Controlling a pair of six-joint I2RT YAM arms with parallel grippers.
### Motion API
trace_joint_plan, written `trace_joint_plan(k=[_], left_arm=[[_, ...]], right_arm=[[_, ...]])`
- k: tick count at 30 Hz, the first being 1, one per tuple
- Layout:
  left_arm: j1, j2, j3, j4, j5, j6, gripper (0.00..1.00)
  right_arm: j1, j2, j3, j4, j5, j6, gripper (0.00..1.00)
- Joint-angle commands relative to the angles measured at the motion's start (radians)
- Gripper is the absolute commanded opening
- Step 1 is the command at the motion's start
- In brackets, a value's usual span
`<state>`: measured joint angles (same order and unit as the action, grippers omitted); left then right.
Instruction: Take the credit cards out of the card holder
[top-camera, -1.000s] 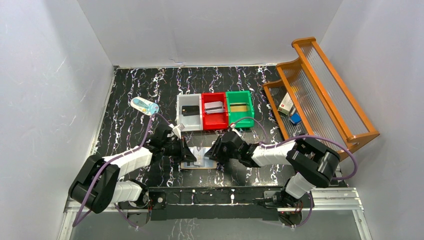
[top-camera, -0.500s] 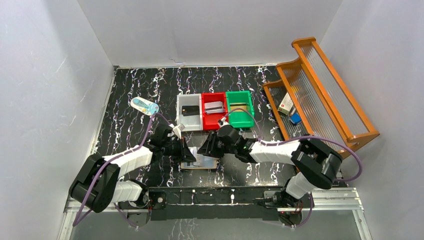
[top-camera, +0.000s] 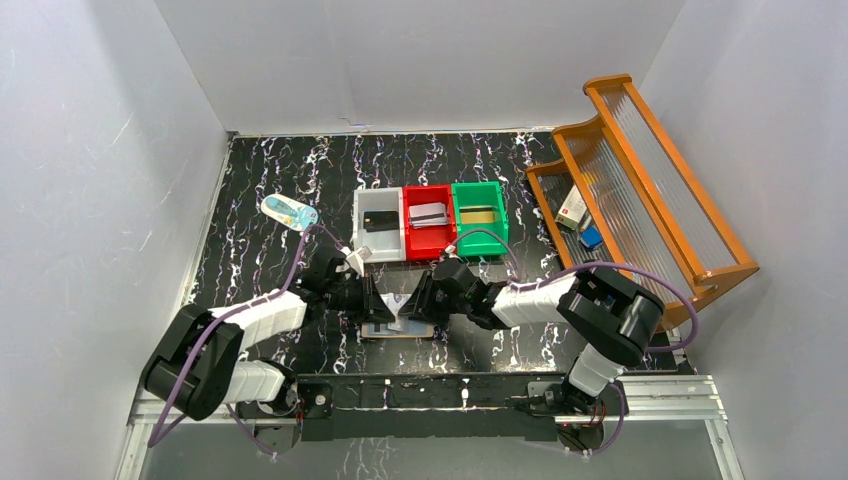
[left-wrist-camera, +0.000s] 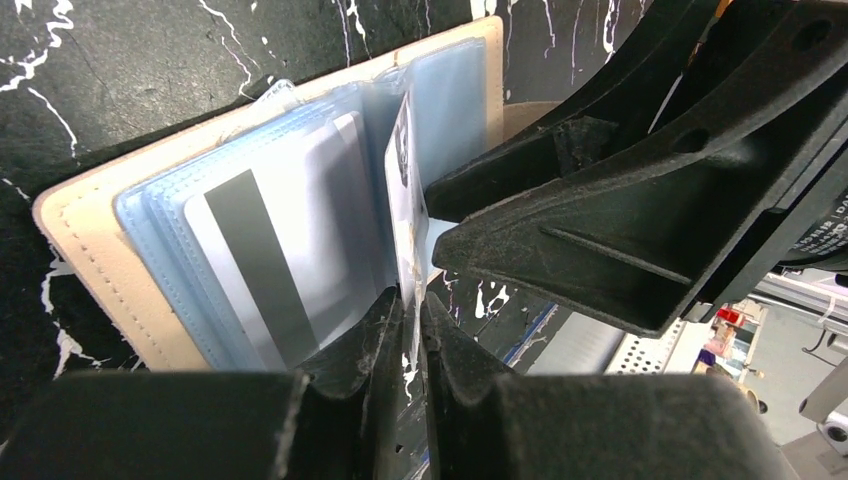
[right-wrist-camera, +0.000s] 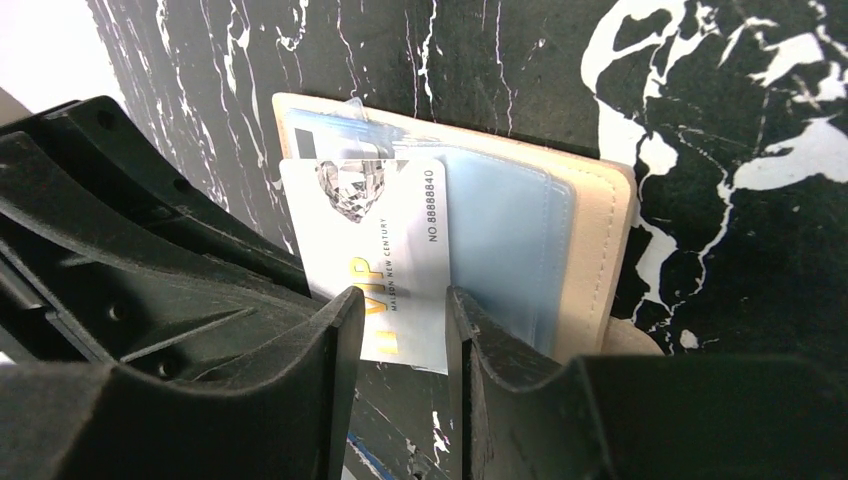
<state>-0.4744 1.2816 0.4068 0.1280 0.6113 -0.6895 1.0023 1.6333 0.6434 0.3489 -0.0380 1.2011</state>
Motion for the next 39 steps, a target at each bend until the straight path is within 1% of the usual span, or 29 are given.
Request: trace_joint_plan(k=[1, 4, 7, 11, 14, 17, 22, 24, 26, 27, 32, 33, 34, 35, 37, 39], left_arm=[[0.000, 0.022, 0.022, 0.030, 0.043, 0.002, 0.12], [0.000, 0.038, 0.024, 0.038, 0.046, 0.000, 0.12], [0.000, 0.031, 0.026, 0.025, 0.038, 0.000, 0.07], [0.000, -0.029, 0.039, -0.048, -0.029, 0.012, 0.01], [0.000, -0.097, 0.050, -0.112, -0.099, 0.022, 0.00], [0.001, -0.145, 0.058, -0.157, -0.129, 0.033, 0.00], [0.000, -0.229, 0.085, -0.249, -0.166, 0.060, 0.00], [0.000, -0.272, 0.091, -0.264, -0.191, 0.056, 0.00], [0.001, -0.309, 0.099, -0.278, -0.211, 0.055, 0.00], [0.000, -0.323, 0.104, -0.287, -0.218, 0.056, 0.00], [0.000, -0.374, 0.109, -0.307, -0.225, 0.062, 0.00], [0.000, -0.384, 0.106, -0.306, -0.225, 0.062, 0.00], [0.000, -0.398, 0.102, -0.304, -0.225, 0.064, 0.00], [0.000, -0.414, 0.098, -0.298, -0.221, 0.067, 0.00], [0.000, -0.447, 0.089, -0.279, -0.204, 0.068, 0.00], [0.000, -0.470, 0.073, -0.246, -0.175, 0.057, 0.00]], right_arm=[[0.004, 0.015, -0.048, 0.005, 0.028, 0.019, 0.44], [0.003, 0.019, -0.051, 0.011, 0.024, 0.022, 0.44], [0.002, 0.018, -0.051, 0.015, 0.024, 0.022, 0.44], [0.000, 0.001, -0.037, -0.004, 0.027, -0.024, 0.47], [-0.004, -0.029, -0.005, -0.046, 0.026, -0.083, 0.50], [-0.004, -0.067, 0.021, -0.036, 0.000, -0.142, 0.55], [-0.004, -0.130, 0.086, -0.116, 0.027, -0.234, 0.65], [-0.004, -0.171, 0.083, -0.128, 0.076, -0.235, 0.68], [-0.006, -0.214, 0.071, -0.134, 0.173, -0.188, 0.72], [-0.005, -0.235, 0.057, -0.126, 0.185, -0.198, 0.75], [-0.015, -0.343, -0.042, 0.014, 0.166, -0.290, 0.79], [-0.020, -0.368, -0.057, 0.019, 0.165, -0.300, 0.81], [-0.028, -0.392, -0.066, 0.005, 0.169, -0.298, 0.87], [-0.037, -0.418, -0.080, 0.004, 0.165, -0.300, 0.88], [-0.057, -0.466, -0.121, 0.044, 0.141, -0.298, 0.88], [-0.093, -0.503, -0.167, 0.116, 0.071, -0.288, 0.87]])
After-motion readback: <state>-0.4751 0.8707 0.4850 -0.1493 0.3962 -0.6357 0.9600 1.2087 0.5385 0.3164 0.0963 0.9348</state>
